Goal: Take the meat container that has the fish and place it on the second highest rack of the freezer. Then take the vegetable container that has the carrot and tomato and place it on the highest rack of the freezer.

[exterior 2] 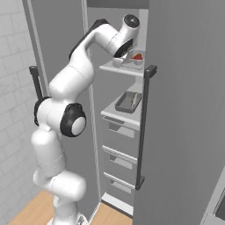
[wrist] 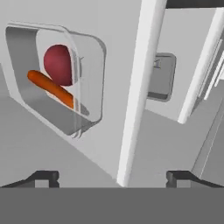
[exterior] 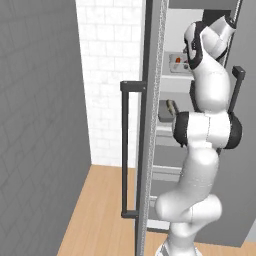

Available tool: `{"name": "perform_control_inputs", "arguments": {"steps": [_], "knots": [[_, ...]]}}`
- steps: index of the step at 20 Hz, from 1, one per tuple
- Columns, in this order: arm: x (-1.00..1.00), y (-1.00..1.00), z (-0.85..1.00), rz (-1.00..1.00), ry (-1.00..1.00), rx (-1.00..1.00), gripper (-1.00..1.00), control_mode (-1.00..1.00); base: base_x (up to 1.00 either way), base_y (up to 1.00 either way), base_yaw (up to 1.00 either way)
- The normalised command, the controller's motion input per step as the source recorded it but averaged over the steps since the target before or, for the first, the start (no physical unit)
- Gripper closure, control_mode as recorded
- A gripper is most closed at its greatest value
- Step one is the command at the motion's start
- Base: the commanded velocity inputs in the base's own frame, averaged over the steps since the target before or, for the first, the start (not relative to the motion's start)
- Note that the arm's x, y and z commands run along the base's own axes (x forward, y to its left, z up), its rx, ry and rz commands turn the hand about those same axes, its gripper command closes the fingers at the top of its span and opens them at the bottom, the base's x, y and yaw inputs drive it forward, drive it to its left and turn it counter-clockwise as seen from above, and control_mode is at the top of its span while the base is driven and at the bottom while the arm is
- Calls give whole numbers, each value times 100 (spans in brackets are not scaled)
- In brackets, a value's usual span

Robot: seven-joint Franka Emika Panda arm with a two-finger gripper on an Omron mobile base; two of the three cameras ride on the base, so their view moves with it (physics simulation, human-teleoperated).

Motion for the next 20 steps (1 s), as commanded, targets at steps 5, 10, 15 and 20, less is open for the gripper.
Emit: {"name": "perform_control_inputs", "arguments": {"steps": [5, 10, 15, 20], "knots": [[-100, 65, -47, -3, -38, 0, -100, -100, 0, 0, 0], [-100, 17, 10, -10, -8, 0, -100, -100, 0, 0, 0], [-100, 0, 47, -9, 2, 0, -100, -100, 0, 0, 0], [-100, 0, 44, -7, 9, 0, -100, -100, 0, 0, 0]]}}
